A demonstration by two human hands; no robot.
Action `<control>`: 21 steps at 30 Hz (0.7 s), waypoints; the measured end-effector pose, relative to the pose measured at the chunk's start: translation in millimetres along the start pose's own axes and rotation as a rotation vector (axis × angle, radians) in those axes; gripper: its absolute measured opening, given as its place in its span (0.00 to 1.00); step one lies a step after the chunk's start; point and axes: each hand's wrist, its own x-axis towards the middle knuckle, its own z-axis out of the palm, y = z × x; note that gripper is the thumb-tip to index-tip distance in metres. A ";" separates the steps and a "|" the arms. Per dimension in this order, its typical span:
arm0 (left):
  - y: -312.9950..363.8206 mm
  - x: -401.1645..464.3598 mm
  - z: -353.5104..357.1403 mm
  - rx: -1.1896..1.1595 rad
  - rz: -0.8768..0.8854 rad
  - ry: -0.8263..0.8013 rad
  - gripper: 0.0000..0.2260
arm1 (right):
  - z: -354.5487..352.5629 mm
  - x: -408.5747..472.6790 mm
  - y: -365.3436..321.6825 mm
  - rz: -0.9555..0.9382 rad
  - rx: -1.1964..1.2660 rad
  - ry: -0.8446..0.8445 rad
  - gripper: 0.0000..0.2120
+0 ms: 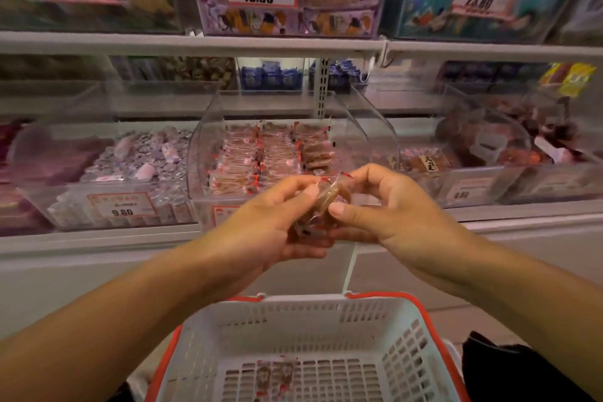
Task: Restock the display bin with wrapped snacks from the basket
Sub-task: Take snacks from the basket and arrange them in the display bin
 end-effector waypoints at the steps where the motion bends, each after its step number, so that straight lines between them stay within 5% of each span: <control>1: 0.4 3.1 0.2 0.010 0.027 0.021 0.13 | 0.9 2.0 -2.5 -0.035 -0.058 0.006 0.14; 7: -7.4 12.5 0.2 0.068 0.089 0.123 0.08 | 8.4 1.3 3.0 -0.237 -0.754 -0.062 0.31; 13: -7.8 13.3 7.0 -0.053 0.038 0.256 0.02 | 15.2 3.2 3.8 -0.312 -0.813 -0.001 0.32; 21: 11.7 5.3 11.3 -0.120 0.064 0.226 0.15 | -5.0 7.1 -12.5 -0.430 -0.858 -0.022 0.15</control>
